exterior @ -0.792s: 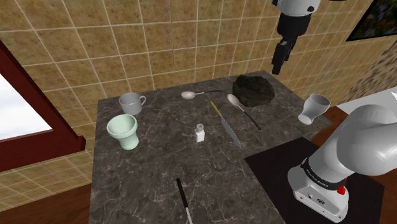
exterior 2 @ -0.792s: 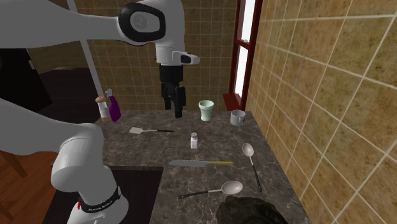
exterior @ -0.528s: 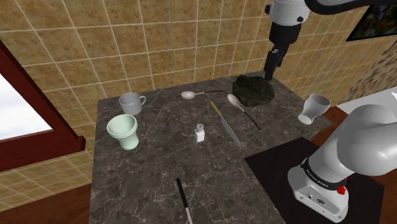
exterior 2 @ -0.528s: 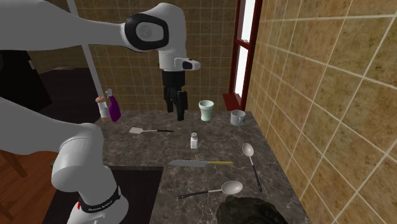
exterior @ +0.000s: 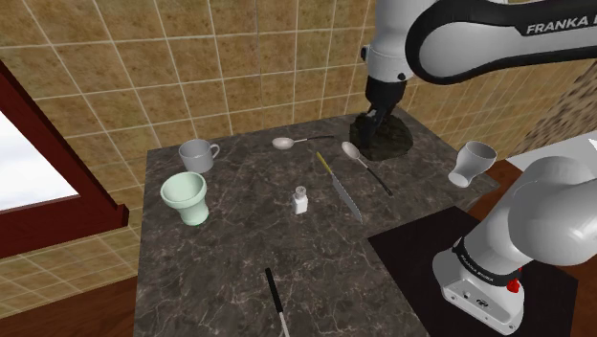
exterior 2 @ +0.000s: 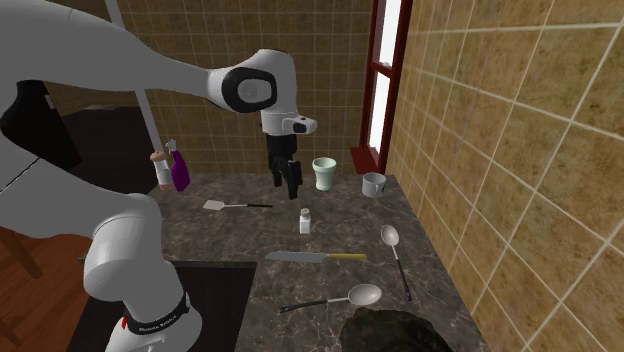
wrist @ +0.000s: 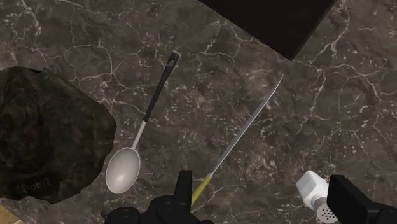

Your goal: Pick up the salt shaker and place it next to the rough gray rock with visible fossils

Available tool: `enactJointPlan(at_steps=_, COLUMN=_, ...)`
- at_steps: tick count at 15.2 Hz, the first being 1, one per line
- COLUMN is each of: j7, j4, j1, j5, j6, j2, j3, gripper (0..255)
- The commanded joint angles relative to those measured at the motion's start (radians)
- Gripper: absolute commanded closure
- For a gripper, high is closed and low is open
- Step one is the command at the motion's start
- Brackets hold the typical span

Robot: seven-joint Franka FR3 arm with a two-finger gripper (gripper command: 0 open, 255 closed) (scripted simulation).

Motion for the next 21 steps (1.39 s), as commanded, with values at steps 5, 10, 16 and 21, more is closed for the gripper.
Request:
enactJointPlan(at_steps=5, j7=0.101, j4=-0.029, j1=0.018, j5=0.016, j6=0.224, j2=0.160, j3=0.080, gripper=0)
enactJointPlan(at_steps=10, j7=0.200, j4=-0.006, j1=0.017, j5=-0.012, j6=0.391, j2=0.327, j3=0.150, gripper=0)
enactJointPlan(at_steps=16, j7=0.363, j4=0.074, j1=0.009, j5=-0.132, j6=0.558, j2=0.559, j3=0.219, gripper=0)
enactJointPlan(at_steps=21, j7=0.399, j4=0.067, j1=0.006, j5=-0.179, j6=0.616, j2=0.616, j3=0.216, gripper=0)
